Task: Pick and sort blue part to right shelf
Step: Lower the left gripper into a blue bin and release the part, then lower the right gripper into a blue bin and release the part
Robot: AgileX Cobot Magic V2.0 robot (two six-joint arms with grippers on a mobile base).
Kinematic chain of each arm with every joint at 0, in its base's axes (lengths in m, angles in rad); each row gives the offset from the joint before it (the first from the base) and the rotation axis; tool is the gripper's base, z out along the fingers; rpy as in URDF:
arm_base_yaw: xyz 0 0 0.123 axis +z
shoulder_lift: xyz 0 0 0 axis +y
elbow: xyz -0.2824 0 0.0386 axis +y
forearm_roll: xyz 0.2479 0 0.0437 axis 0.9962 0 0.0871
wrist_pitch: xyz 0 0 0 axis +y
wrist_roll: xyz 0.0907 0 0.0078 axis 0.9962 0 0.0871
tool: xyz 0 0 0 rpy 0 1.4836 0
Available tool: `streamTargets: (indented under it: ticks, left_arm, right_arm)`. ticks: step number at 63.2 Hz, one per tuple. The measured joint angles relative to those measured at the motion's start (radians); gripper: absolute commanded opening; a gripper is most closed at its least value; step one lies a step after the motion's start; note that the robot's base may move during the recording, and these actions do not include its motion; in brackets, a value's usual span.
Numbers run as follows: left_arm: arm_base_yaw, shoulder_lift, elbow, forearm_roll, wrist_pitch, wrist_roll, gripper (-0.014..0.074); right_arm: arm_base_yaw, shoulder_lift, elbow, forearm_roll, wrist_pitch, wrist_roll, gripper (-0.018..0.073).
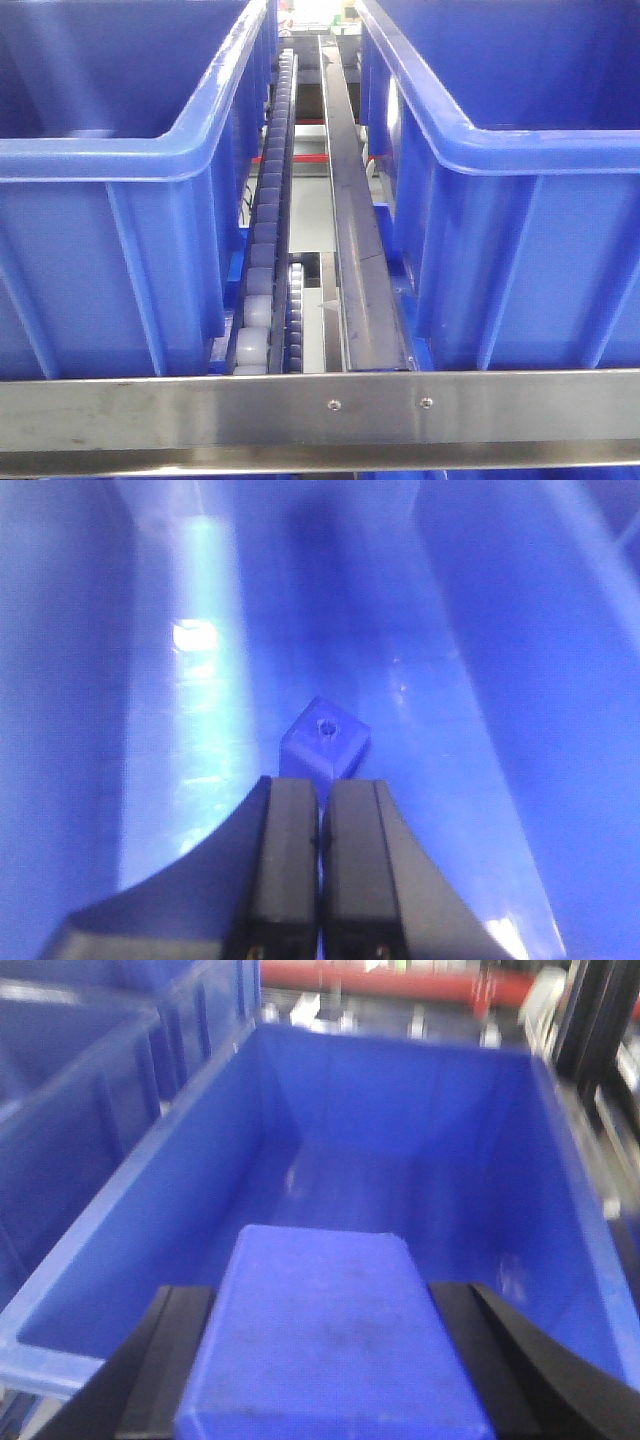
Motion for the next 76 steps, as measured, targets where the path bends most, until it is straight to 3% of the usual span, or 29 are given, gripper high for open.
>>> streamTargets:
  ticks: [14,32,57,70,76]
  left_arm:
    - [0.0,-0.184,0.066,0.002,0.004,0.0,0.0125]
    - [0.0,-0.213,0.085,0.004,0.077,0.0,0.0125]
    - [0.0,-0.217,0.085,0.003,0.089,0.0,0.0125]
    - [0.0,-0.217,0.085,0.003,0.09,0.0,0.0125]
    - [0.0,-0.217,0.085,0.003,0.09,0.0,0.0125]
  right_arm:
    - [0.0,0.405,-0.283,0.019,0.156,0.006,0.0286]
    - [0.0,0.937,-0.608,0.026,0.369,0.006,0.0286]
    - [-0.037,1.51,-0.842,-0.007,0.373,0.008,0.0286]
    - [-0.045,1.596,-0.871,-0.01,0.359,0.006,0.0295]
    - [-0.045,1.596,-0.875,-0.01,0.352,0.006,0.0386]
